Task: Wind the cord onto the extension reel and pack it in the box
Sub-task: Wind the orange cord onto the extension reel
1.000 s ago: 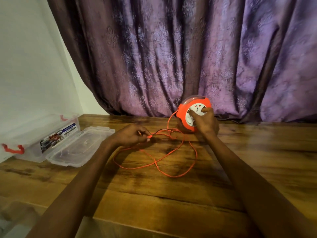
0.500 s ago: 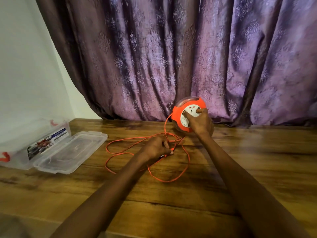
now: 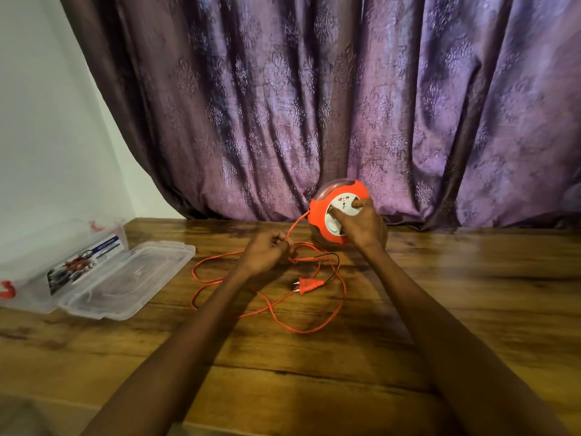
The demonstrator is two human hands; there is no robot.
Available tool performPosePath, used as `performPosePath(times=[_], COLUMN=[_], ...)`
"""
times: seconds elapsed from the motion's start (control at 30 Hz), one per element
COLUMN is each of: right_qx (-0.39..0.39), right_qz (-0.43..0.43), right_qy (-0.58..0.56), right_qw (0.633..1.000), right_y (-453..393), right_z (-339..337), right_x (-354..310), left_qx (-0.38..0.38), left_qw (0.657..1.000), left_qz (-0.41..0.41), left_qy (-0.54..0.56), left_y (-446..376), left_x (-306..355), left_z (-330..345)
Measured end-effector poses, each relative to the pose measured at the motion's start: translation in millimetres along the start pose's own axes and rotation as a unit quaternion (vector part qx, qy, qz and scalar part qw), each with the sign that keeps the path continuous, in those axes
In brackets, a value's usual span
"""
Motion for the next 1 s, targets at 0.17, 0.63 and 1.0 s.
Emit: performPosePath(times=[0.17,0.63,1.0], right_qx=[-0.034,-0.074,-0.059], right_qz=[-0.06,-0.082,-0.094], right_qy=[-0.002,-0.095,-0.068], right_qw=[0.998,0.989,0.991], right_y=[-1.1,12.7,9.4], right_z=[-4.7,-30.2,-33.8], right_x=[-5.2,16.3,26.5], left_qx=[-0.076,-0.335,-0.326], left_qw=[0.992,0.942,0.88], left_qz=[-0.001,-0.001,0.158], left_qy=[0.101,-0.024,-0.308], left_y=[19.6,26.7,22.9], left_x=[-9.0,-1.1,12.2], left_z=[-13.3,38.6,52.3])
Point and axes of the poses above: each hand's wrist, its own y-axis away from the middle knuckle, its own z-axis out of the palm, x = y × z, the point moved 6 cm from there along -y, towards the middle knuckle, and after that the axes turned 6 degrees about -z, right-handed, at the moved point
